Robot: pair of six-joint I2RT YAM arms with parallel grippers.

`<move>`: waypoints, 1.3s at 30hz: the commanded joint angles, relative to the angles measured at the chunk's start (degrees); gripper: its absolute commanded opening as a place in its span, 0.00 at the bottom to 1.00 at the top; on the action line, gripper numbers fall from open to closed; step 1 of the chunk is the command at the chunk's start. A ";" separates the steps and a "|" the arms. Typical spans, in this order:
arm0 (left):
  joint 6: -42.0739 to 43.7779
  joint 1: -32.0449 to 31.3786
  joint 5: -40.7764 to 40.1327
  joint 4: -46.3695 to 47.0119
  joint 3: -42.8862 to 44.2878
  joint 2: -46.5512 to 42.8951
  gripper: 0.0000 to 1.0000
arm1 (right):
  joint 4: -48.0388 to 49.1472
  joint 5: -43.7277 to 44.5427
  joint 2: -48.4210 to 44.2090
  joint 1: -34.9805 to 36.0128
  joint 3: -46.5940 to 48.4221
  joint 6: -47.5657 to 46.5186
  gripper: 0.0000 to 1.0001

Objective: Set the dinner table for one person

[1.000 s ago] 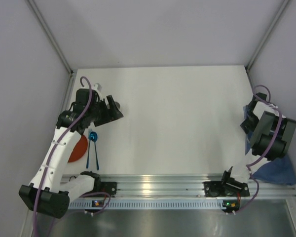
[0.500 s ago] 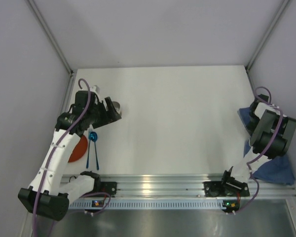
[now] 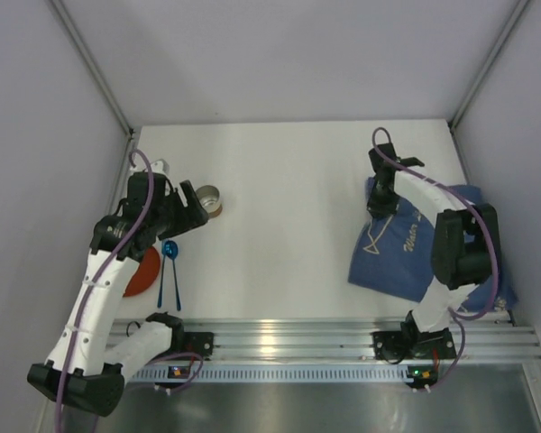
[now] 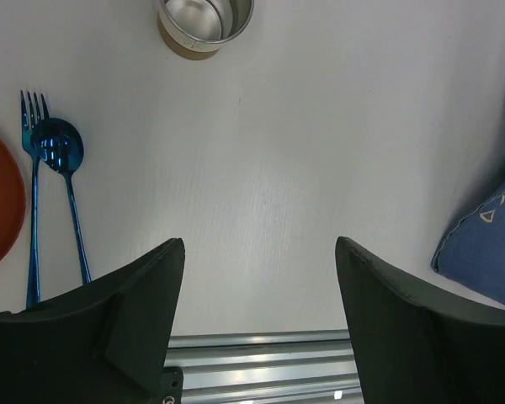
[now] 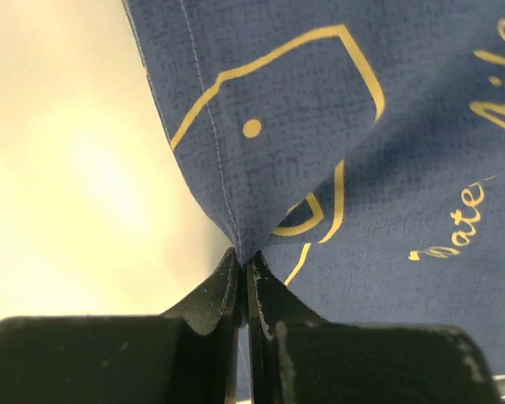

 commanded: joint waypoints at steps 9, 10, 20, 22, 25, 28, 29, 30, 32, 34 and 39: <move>-1.14 -0.24 -6.97 -7.78 3.84 -8.52 0.78 | -4.68 -9.70 7.99 20.63 16.55 7.21 0.00; -1.32 -0.24 -7.33 -8.40 4.10 -8.96 0.78 | -5.11 -9.88 8.97 21.61 18.05 7.47 0.00; -4.39 -0.24 -9.26 -13.68 4.63 -14.76 0.78 | -6.52 -15.76 20.39 28.83 35.36 10.20 0.00; -4.92 -0.24 -9.70 -14.73 5.07 -15.20 0.78 | -5.74 -18.04 21.28 29.36 37.21 10.81 0.00; -5.36 -0.24 -10.23 -15.96 5.68 -16.00 0.78 | -0.57 -24.72 22.24 29.88 38.10 10.64 0.00; -5.80 -0.24 -10.49 -16.67 5.95 -16.52 0.78 | 2.34 -30.43 22.95 30.15 39.06 10.38 0.38; -5.89 -0.24 -10.67 -16.85 5.95 -16.61 0.78 | 2.79 -31.93 23.30 30.15 39.42 9.77 0.63; -5.98 -0.24 -10.58 -16.67 5.95 -16.53 0.78 | 2.97 -33.94 23.30 30.32 39.85 9.33 0.92; -5.98 -0.24 -10.23 -16.41 5.68 -16.35 0.78 | 2.44 -33.44 22.52 30.24 39.69 7.49 1.00; -5.72 -0.24 -9.70 -15.44 5.34 -15.65 0.78 | 2.70 -31.16 19.53 29.54 37.41 5.99 1.00; -4.66 -0.24 -6.20 -10.10 2.53 -13.02 0.78 | 2.88 -28.17 11.18 24.88 28.80 2.30 1.00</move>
